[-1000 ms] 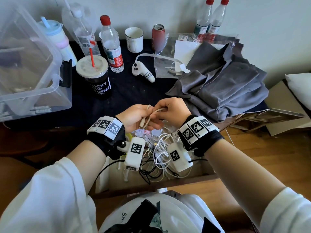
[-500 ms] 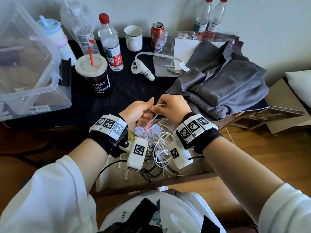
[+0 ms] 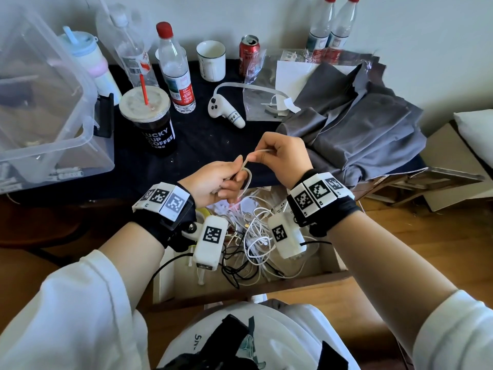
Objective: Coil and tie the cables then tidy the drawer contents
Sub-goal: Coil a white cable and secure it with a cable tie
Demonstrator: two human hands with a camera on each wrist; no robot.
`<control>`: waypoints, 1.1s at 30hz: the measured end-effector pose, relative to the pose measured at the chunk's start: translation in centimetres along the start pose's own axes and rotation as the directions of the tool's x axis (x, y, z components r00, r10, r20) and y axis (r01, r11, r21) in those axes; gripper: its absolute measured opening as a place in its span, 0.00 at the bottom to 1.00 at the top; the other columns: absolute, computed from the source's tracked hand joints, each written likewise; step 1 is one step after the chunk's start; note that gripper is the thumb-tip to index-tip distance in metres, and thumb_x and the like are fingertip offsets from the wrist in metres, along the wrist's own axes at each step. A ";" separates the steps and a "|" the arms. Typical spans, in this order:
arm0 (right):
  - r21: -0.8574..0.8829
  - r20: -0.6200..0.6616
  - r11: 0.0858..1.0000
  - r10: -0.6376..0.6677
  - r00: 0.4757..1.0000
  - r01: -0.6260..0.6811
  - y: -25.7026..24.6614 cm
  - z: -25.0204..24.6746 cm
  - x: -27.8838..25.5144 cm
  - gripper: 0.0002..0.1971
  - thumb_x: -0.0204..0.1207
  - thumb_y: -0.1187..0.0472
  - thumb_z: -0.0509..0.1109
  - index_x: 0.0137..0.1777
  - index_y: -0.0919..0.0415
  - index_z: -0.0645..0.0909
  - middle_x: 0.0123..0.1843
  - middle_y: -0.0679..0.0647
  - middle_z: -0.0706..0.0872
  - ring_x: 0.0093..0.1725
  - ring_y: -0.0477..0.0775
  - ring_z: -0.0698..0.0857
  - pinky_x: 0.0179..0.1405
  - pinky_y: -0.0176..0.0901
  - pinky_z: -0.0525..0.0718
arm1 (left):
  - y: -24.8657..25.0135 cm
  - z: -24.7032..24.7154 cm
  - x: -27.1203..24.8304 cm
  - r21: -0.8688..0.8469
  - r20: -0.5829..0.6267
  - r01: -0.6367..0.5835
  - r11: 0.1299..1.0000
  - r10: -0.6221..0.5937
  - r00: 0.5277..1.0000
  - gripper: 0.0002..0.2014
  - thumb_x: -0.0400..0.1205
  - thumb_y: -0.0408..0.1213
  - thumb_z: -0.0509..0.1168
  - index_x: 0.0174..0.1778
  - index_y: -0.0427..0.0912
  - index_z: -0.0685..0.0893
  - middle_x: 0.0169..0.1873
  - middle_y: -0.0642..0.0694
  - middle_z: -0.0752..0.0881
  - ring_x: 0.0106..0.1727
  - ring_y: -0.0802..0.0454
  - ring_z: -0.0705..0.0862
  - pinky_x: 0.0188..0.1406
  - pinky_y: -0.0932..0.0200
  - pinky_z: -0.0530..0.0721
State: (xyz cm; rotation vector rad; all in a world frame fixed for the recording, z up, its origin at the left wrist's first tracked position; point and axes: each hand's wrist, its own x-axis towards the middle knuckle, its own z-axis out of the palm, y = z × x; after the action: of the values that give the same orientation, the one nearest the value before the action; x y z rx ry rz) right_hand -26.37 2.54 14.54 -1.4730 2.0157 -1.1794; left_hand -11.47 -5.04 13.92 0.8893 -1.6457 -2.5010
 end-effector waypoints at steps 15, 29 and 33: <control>-0.075 0.333 0.982 0.188 0.924 -0.173 1.5 3.6 -2.2 0.11 0.84 0.60 0.60 0.53 0.54 0.85 0.26 0.41 0.72 0.27 0.41 0.70 0.35 0.37 0.70 | 1.5 1.2 1.2 -0.372 -0.188 -0.332 0.867 0.280 0.941 0.24 0.90 0.41 0.42 0.78 0.30 0.59 0.19 0.56 0.69 0.20 0.61 0.67 0.32 0.67 0.73; -0.265 0.443 0.964 0.102 0.891 0.022 -1.1 1.6 -1.9 0.12 0.80 0.52 0.66 0.45 0.57 0.87 0.30 0.46 0.78 0.34 0.47 0.77 0.41 0.44 0.78 | 0.1 0.1 1.3 -0.132 -0.313 -0.249 0.959 0.198 0.929 0.23 0.89 0.34 0.50 0.81 0.37 0.58 0.30 0.49 0.82 0.28 0.61 0.83 0.29 0.68 0.80; -0.190 0.329 0.981 0.040 0.944 0.025 -1.2 1.2 -1.8 0.10 0.77 0.52 0.69 0.42 0.57 0.87 0.31 0.48 0.83 0.32 0.46 0.78 0.40 0.44 0.79 | -0.2 -0.6 1.5 -0.001 -0.319 -0.190 0.982 0.180 0.931 0.23 0.89 0.37 0.50 0.81 0.36 0.59 0.25 0.53 0.82 0.24 0.62 0.79 0.26 0.68 0.74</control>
State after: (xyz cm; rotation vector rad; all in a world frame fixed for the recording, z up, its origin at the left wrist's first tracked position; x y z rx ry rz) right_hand -24.13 3.62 14.48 -1.6268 1.9369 -0.6886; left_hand -12.42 -5.92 12.88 1.0176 -1.5039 -2.1219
